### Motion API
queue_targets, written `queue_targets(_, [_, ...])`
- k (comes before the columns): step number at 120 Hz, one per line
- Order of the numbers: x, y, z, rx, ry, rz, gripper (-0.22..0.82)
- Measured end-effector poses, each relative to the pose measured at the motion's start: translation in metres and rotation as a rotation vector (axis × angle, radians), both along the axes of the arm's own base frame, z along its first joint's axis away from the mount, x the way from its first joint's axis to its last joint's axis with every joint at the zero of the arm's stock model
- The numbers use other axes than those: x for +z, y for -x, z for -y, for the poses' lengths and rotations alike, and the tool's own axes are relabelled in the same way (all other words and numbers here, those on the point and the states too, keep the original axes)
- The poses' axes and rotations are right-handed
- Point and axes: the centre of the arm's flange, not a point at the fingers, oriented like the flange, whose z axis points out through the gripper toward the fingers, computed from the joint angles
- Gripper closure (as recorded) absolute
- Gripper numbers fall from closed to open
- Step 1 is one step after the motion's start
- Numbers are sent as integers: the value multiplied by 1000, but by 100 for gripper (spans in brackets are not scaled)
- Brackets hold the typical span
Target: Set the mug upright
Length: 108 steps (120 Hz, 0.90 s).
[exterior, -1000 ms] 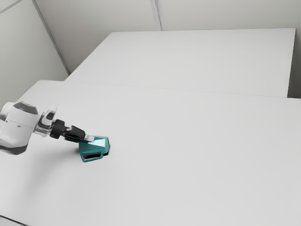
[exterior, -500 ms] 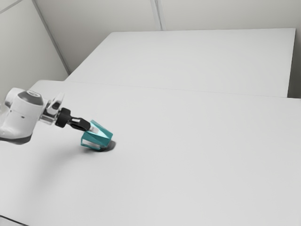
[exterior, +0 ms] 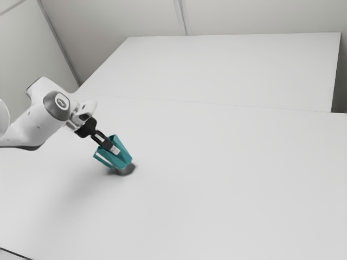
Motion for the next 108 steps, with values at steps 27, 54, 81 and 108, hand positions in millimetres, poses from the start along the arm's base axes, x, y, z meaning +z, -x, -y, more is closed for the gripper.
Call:
queue_targets(27, [6, -14, 40, -57, -108, 51, 79])
queue_targets(54, [-3, -16, 86, -87, -119, 41, 79])
queue_targets(81, [-11, -11, 122, -147, -175, 13, 79])
queue_targets(108, [-12, -10, 133, -175, -263, -3, 79])
